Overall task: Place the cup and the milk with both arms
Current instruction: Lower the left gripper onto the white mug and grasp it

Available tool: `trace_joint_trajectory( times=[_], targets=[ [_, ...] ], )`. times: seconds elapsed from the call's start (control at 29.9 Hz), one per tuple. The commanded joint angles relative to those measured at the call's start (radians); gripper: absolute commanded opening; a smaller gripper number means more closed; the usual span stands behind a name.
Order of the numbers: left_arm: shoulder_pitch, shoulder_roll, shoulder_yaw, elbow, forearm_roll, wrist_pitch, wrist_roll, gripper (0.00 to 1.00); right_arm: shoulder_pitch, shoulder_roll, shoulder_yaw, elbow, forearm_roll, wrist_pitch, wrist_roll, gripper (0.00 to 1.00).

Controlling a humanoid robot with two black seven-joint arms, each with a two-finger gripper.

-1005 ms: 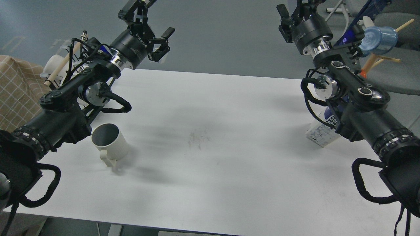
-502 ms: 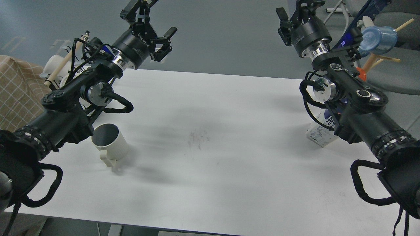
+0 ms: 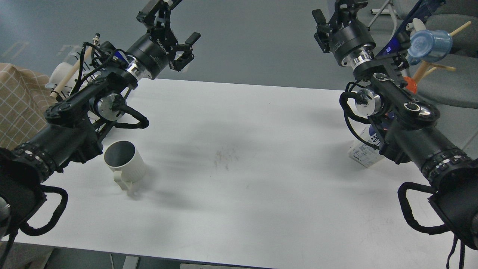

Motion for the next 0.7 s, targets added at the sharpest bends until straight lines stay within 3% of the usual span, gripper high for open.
trace_joint_trajectory(
  times=[0.0, 0.17, 0.4, 0.5, 0.57, 0.67],
  targets=[
    [-0.024, 0.092, 0.015, -0.069, 0.218, 0.001, 0.001, 0.99, 0.005, -0.002, -0.005, 0.001, 0.000, 0.000, 0.000, 0.99],
    [-0.020, 0.316, 0.014, -0.308, 0.599, 0.001, -0.005, 0.99, 0.008, -0.007, -0.008, 0.009, 0.000, 0.003, 0.000, 0.99],
    [0.063, 0.601, 0.067, -0.614, 0.856, 0.001, -0.012, 0.99, -0.001, -0.005, -0.009, 0.015, 0.000, 0.003, 0.000, 0.99],
    [0.075, 0.658, 0.098, -0.636, 0.945, 0.001, -0.029, 0.99, -0.001, -0.005, -0.019, 0.020, 0.000, 0.005, 0.000, 0.99],
    [0.080, 0.707, 0.157, -0.634, 1.096, 0.001, -0.084, 0.99, -0.004, -0.007, -0.029, 0.038, 0.000, 0.003, 0.000, 0.99],
    [0.075, 0.737, 0.248, -0.622, 1.251, 0.001, -0.084, 0.99, -0.004, -0.007, -0.032, 0.047, 0.000, 0.003, 0.000, 0.99]
  ],
)
